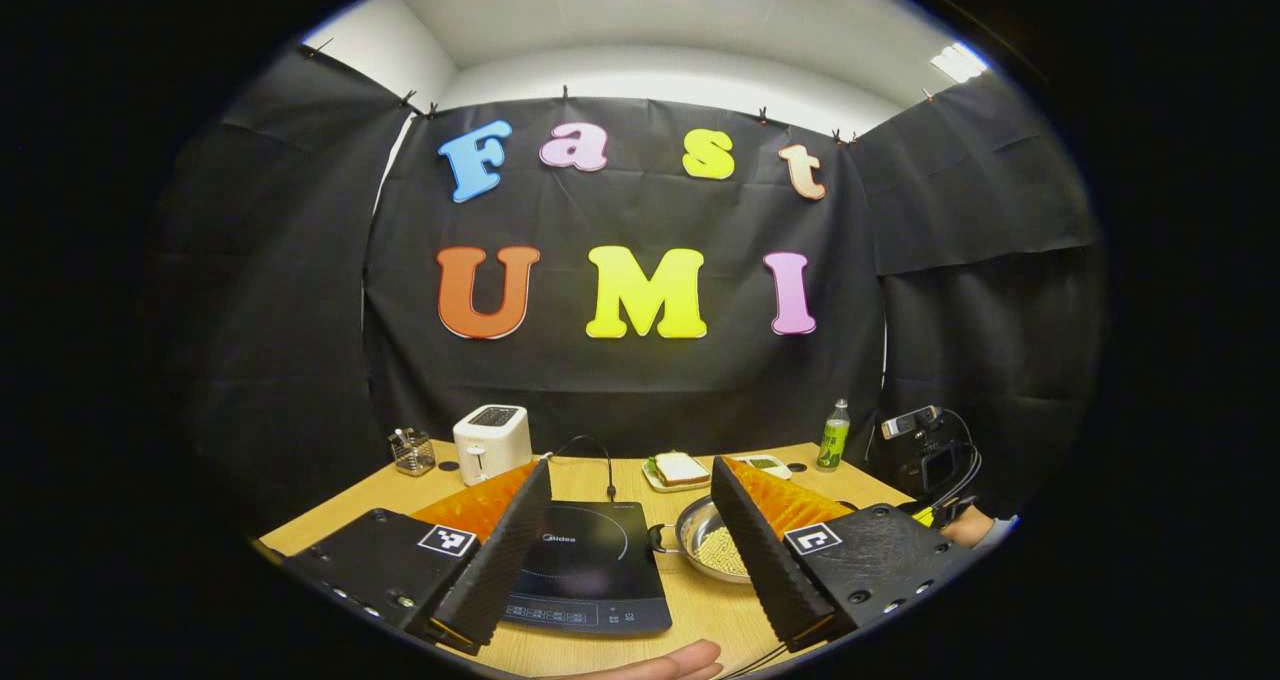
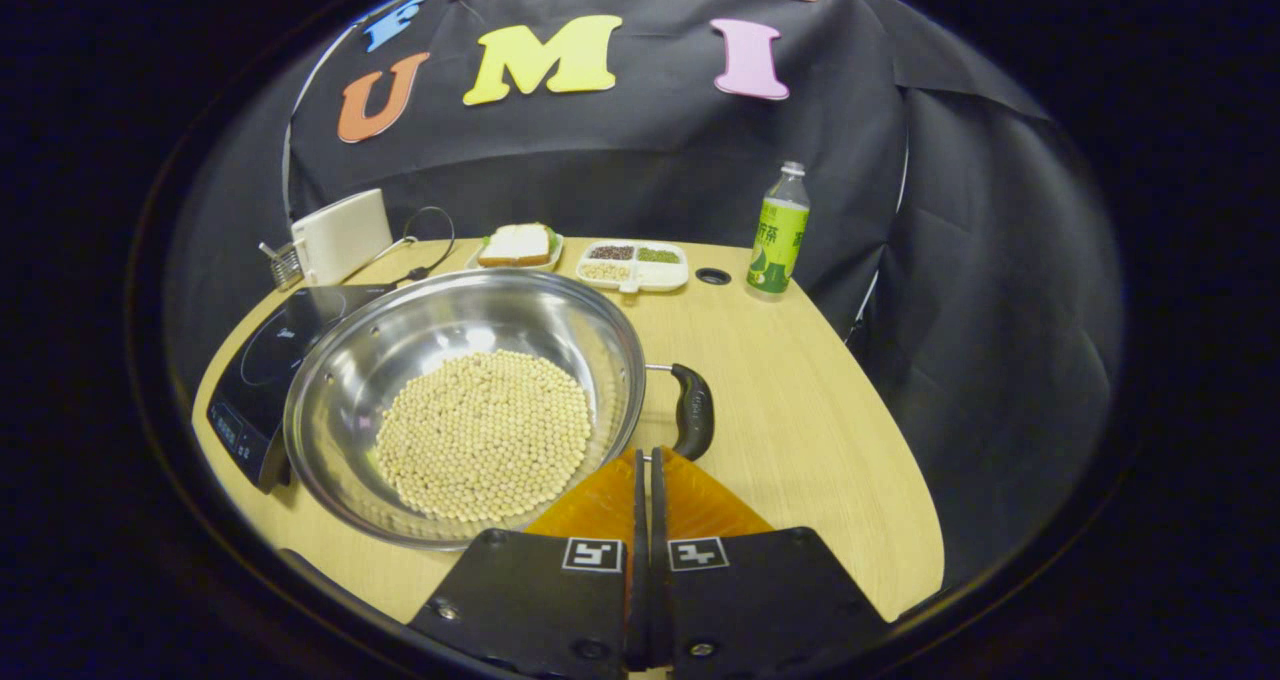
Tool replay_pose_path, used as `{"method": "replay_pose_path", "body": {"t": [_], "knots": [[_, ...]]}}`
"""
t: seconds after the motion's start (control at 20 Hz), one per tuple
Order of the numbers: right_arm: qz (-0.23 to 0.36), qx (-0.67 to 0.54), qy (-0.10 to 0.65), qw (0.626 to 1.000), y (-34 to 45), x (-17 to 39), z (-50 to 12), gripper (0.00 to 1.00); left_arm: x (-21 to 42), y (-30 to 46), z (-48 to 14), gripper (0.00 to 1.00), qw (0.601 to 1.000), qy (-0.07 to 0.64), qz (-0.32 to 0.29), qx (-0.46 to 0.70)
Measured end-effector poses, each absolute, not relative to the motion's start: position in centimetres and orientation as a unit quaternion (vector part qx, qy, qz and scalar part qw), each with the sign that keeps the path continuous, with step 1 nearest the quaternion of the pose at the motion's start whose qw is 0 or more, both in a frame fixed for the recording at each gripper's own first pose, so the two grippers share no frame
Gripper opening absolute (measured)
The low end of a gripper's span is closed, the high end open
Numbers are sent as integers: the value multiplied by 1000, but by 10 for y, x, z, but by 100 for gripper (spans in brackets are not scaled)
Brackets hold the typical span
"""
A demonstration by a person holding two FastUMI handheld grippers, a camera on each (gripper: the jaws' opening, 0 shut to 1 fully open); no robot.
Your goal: First push the handle of the pot to place it horizontally, then grasp the pot with both hands and set it on the induction cooktop.
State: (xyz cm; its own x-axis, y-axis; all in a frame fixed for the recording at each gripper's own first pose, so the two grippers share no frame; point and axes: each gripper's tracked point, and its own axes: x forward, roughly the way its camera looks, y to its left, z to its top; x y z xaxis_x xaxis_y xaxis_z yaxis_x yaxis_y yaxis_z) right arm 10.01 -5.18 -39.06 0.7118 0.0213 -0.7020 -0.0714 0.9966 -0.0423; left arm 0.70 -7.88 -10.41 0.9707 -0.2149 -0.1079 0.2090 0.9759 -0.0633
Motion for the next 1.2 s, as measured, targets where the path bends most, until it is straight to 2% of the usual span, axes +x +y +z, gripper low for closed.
{"method": "replay_pose_path", "body": {"t": [0.25, 0.4, 0.5, 0.55, 0.6, 0.8, 0.9, 1.2], "knots": [[40, -15, 384, 922, -54, 110, -391, 4, 45, -100, -134, 96, 989, 96, -108, -38], [40, -31, 360, 932, -55, 113, -376, 4, 60, -116, -164, 95, 983, 130, -116, -52], [45, -44, 338, 939, -54, 117, -364, 11, 72, -125, -187, 95, 980, 153, -115, -51], [40, -50, 328, 942, -56, 119, -359, 11, 77, -128, -201, 95, 979, 166, -114, -43], [38, -53, 317, 946, -58, 119, -352, 19, 82, -132, -212, 95, 977, 177, -115, -37], [36, -49, 295, 954, -56, 121, -340, 95, 98, -148, -245, 95, 968, 213, -124, -40], [32, -42, 300, 952, -57, 123, -338, 100, 109, -152, -261, 95, 966, 226, -122, -34], [5, -12, 329, 944, -66, 128, -357, 100, 128, -165, -304, 95, 948, 285, -137, -31]]}}
